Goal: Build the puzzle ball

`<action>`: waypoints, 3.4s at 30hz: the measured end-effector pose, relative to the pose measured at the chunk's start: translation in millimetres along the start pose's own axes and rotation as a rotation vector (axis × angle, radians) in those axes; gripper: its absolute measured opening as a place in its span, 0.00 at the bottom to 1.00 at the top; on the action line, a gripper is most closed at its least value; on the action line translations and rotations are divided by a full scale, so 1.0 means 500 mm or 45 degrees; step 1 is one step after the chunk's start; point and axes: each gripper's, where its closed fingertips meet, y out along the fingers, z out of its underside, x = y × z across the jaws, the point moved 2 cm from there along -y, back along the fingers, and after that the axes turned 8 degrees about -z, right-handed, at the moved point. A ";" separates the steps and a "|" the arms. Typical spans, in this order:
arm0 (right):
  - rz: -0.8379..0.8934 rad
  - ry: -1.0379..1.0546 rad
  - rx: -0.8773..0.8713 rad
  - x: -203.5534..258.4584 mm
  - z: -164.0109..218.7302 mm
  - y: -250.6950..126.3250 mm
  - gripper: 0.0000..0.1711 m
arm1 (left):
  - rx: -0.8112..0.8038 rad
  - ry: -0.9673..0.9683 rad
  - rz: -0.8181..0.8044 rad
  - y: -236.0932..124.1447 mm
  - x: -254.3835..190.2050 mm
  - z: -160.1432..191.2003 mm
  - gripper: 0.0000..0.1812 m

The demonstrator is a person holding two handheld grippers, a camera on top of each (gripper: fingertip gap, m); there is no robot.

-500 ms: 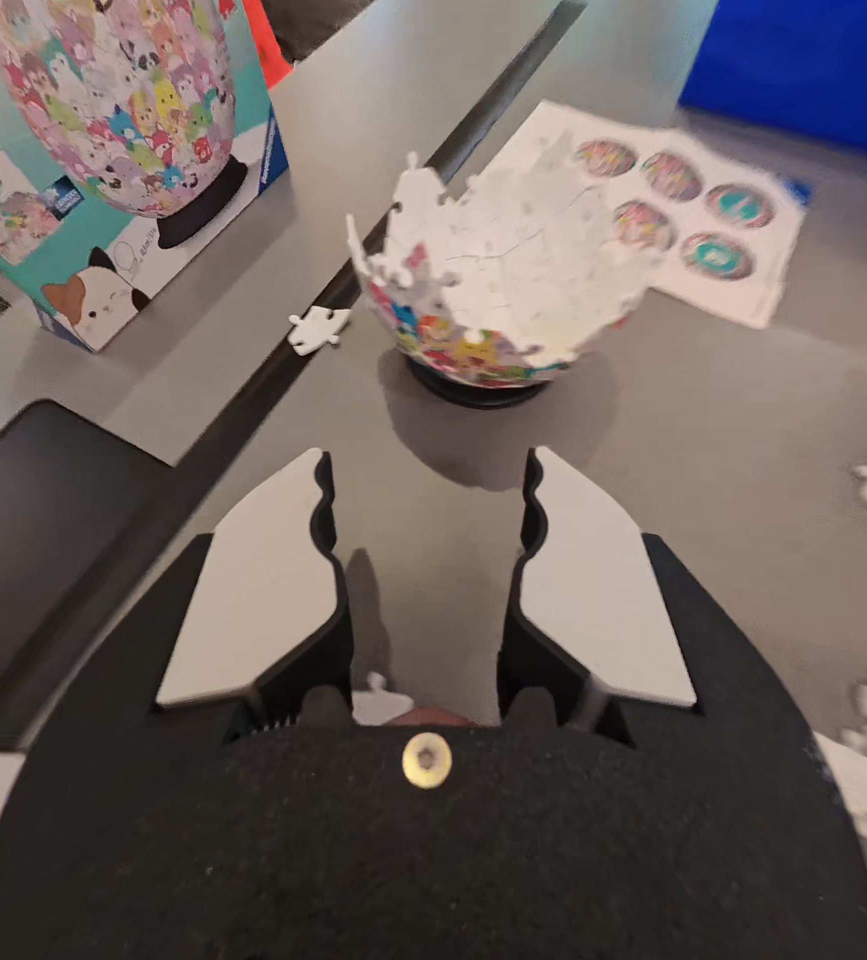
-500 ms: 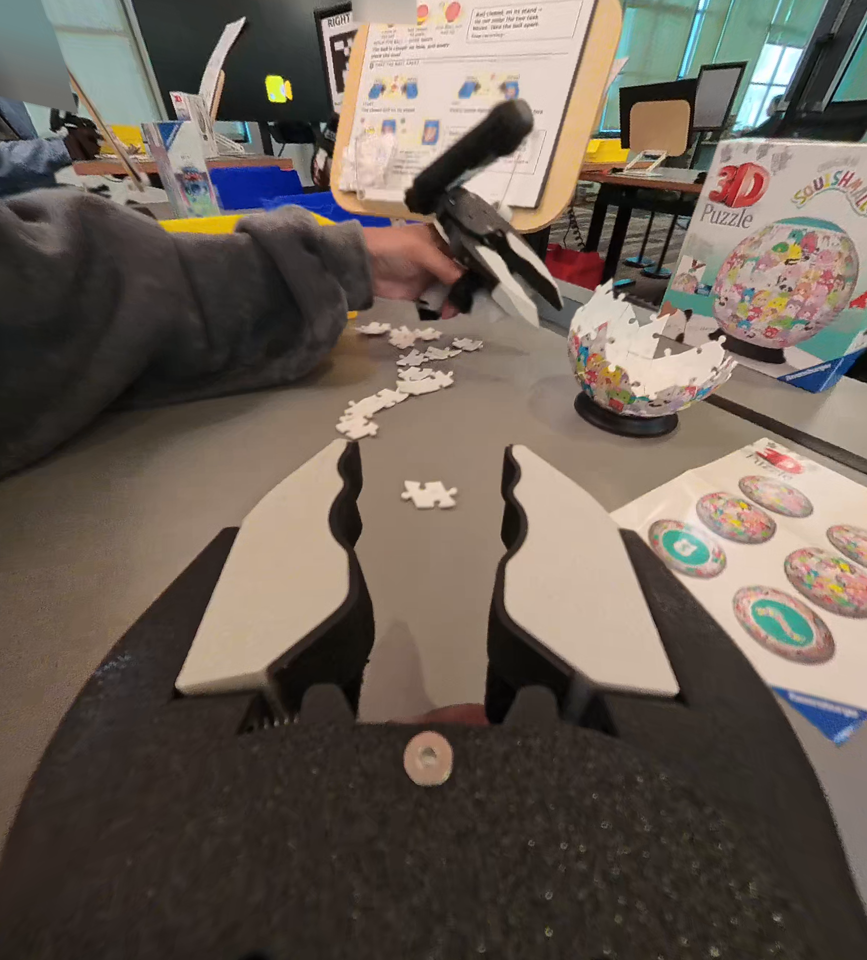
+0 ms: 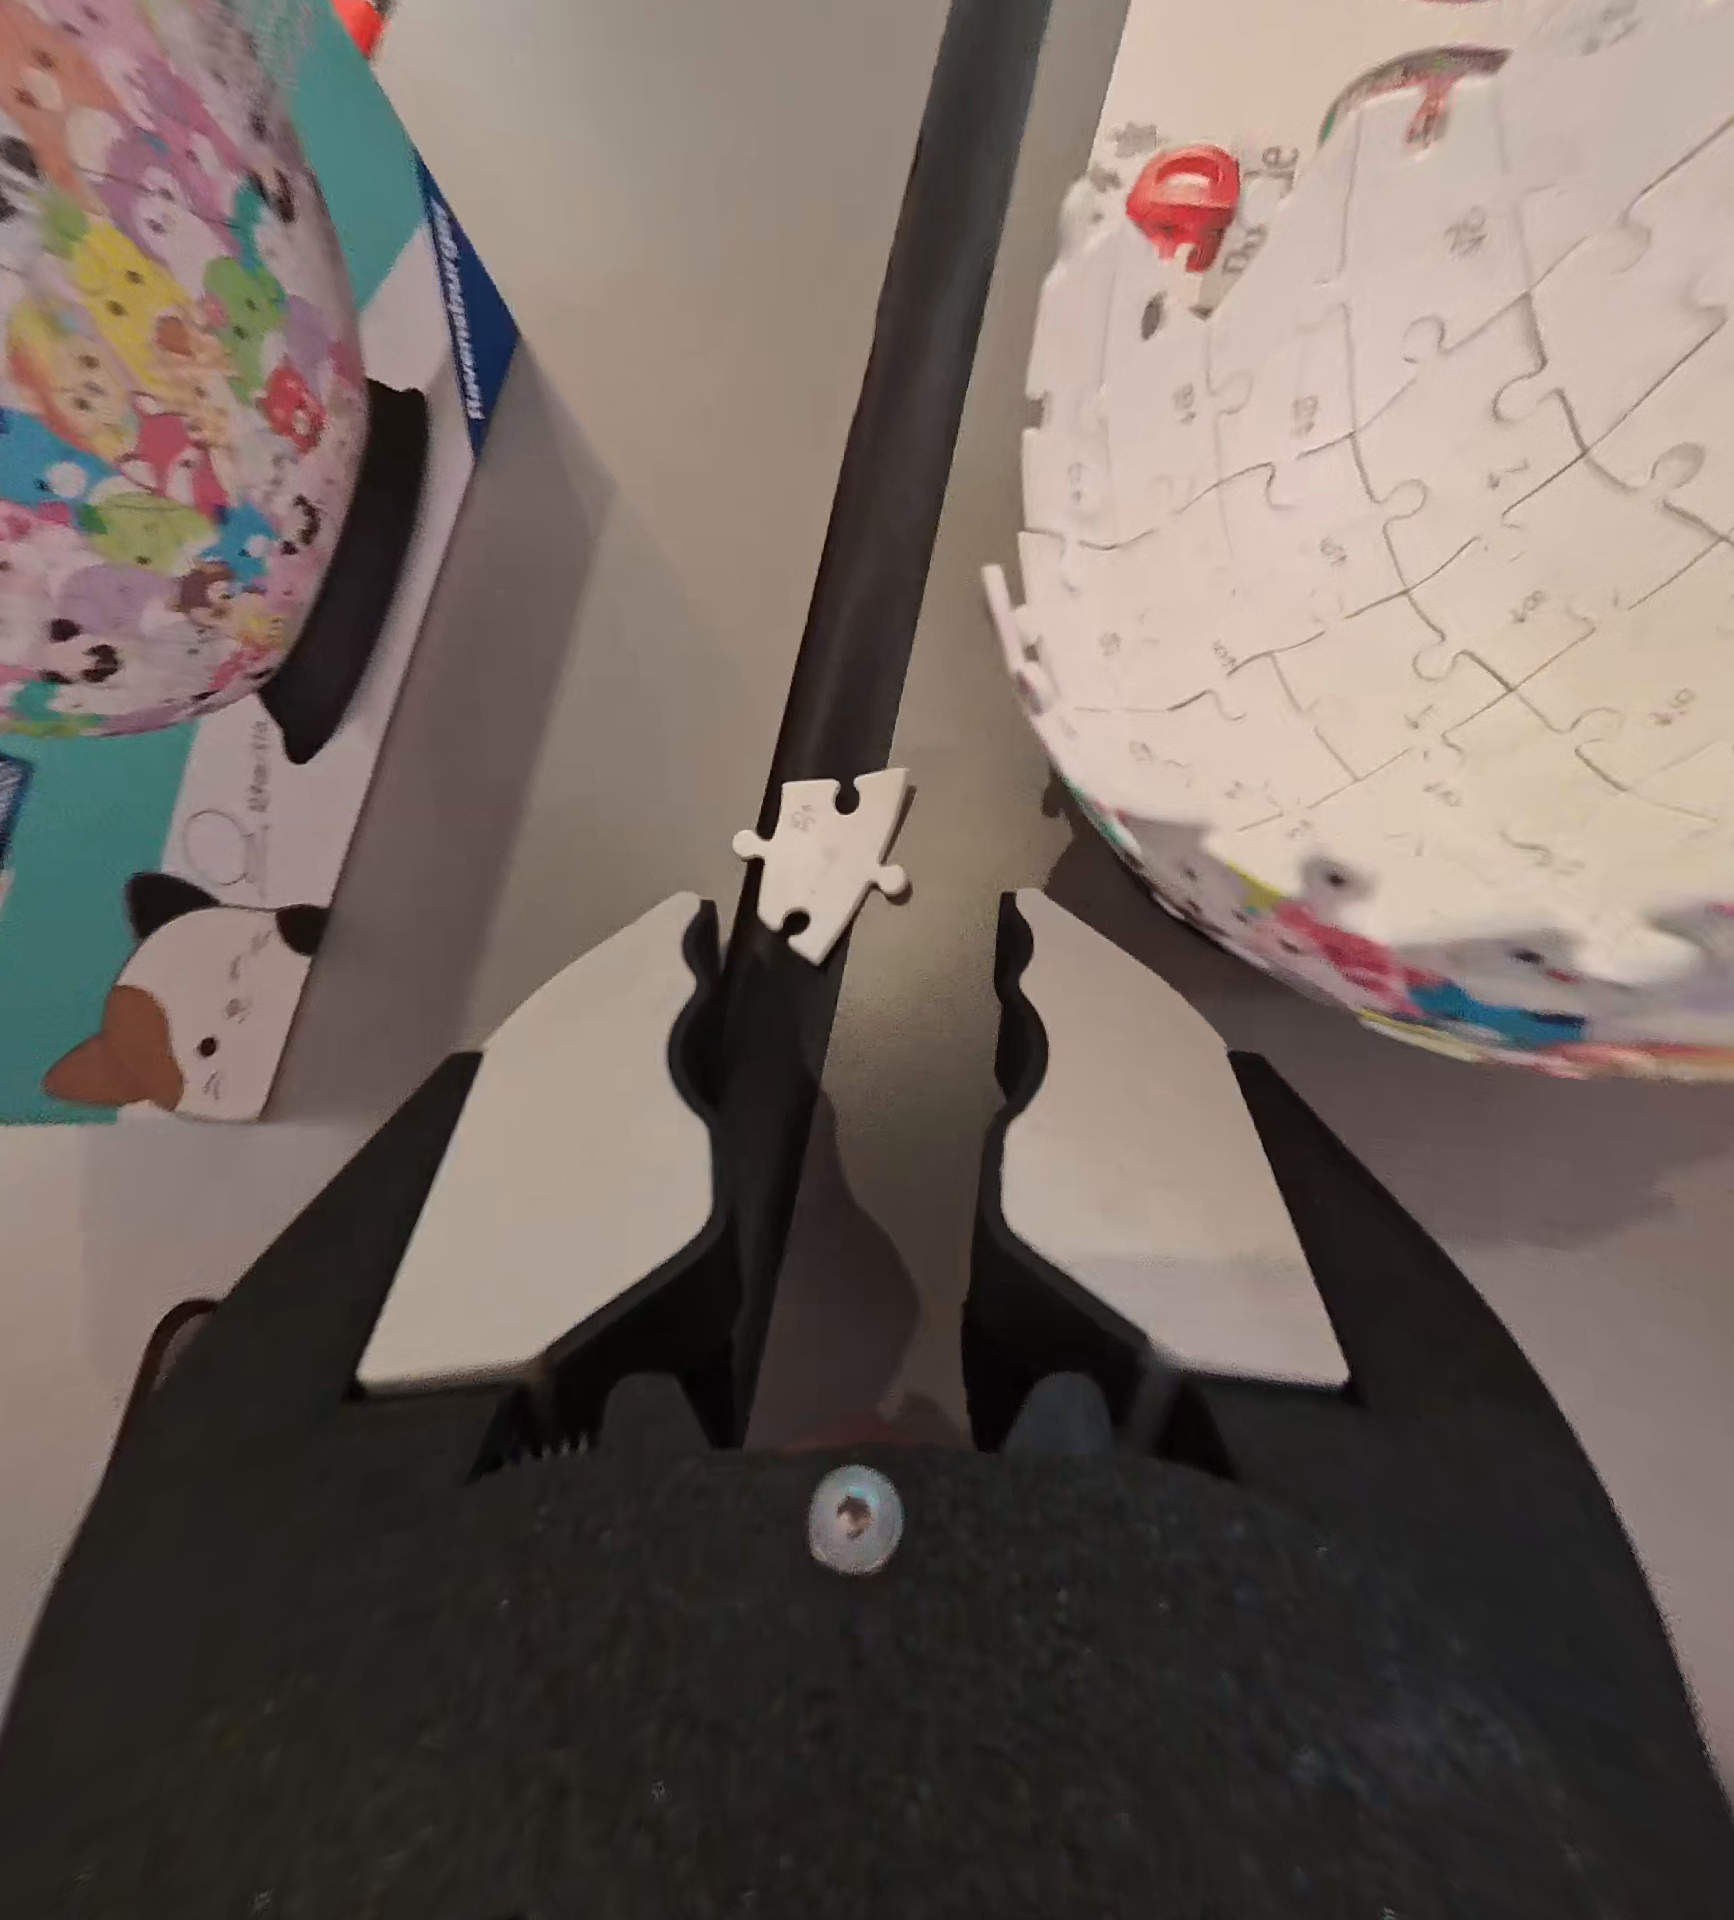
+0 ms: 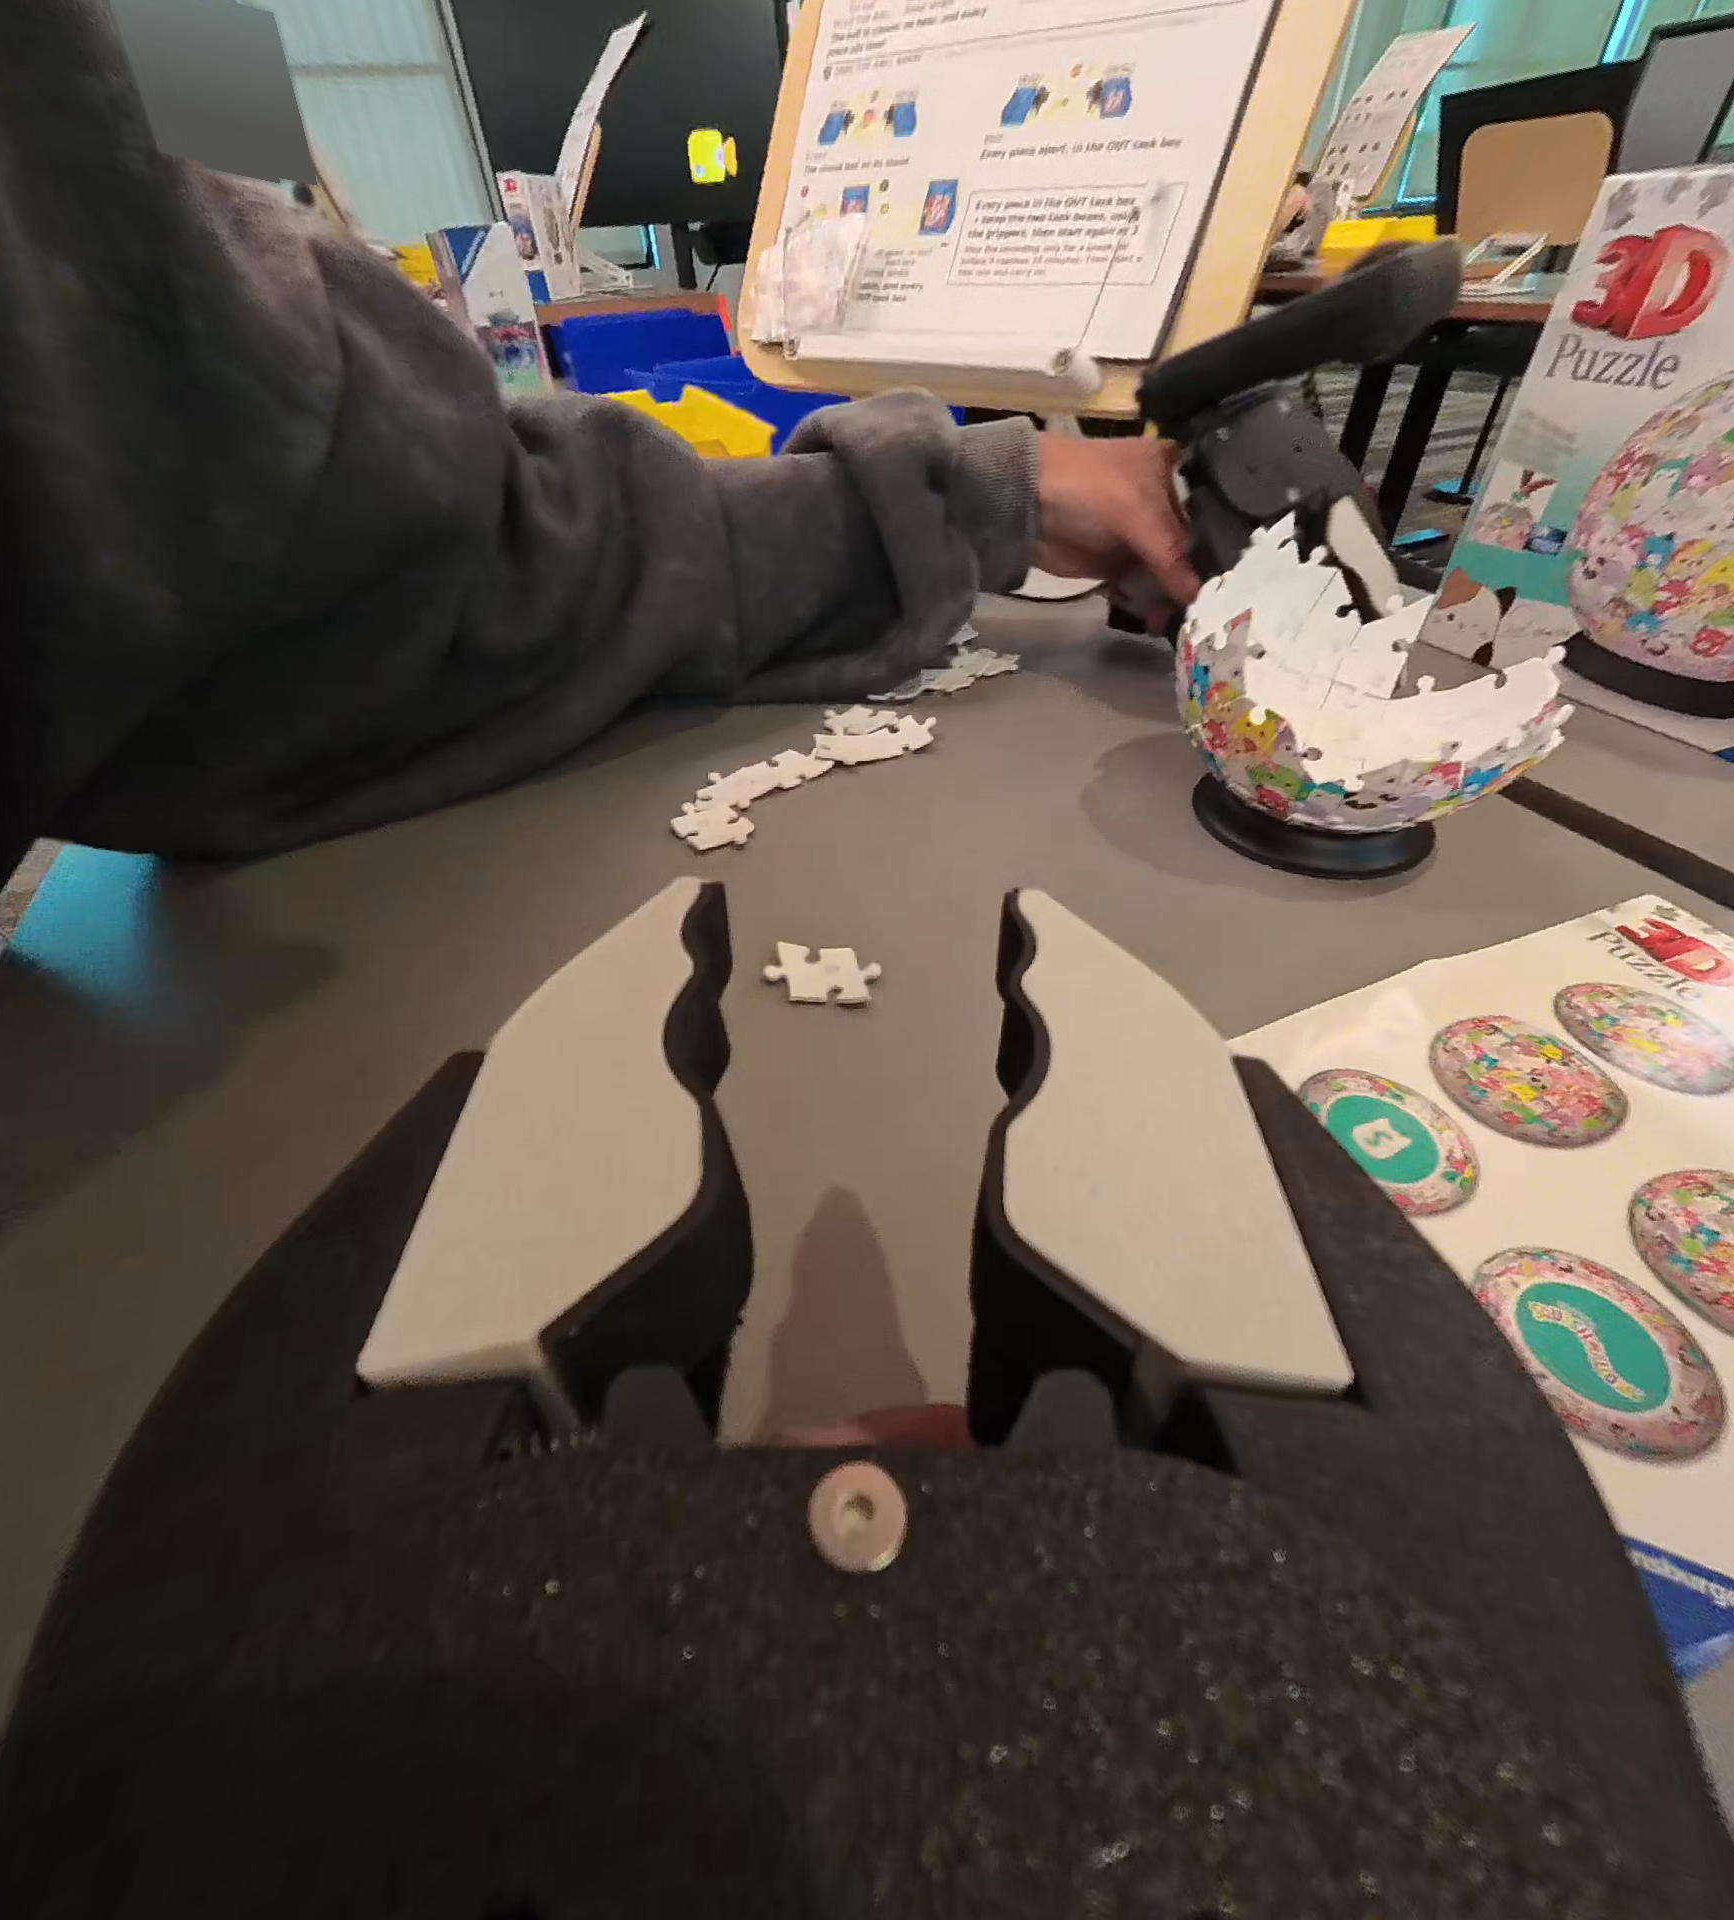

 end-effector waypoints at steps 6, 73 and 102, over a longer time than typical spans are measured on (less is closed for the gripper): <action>-0.019 0.030 -0.015 0.007 0.006 -0.012 0.28 | 0.009 -0.099 0.116 0.023 0.005 -0.007 0.16; -0.651 -0.668 0.080 0.222 -0.455 0.134 0.17 | -1.318 -0.536 1.362 -0.682 -0.586 -0.388 0.14; -0.306 -0.697 1.448 -0.252 -0.359 0.146 0.01 | -0.573 -0.709 -0.190 -0.385 -0.307 -0.159 0.32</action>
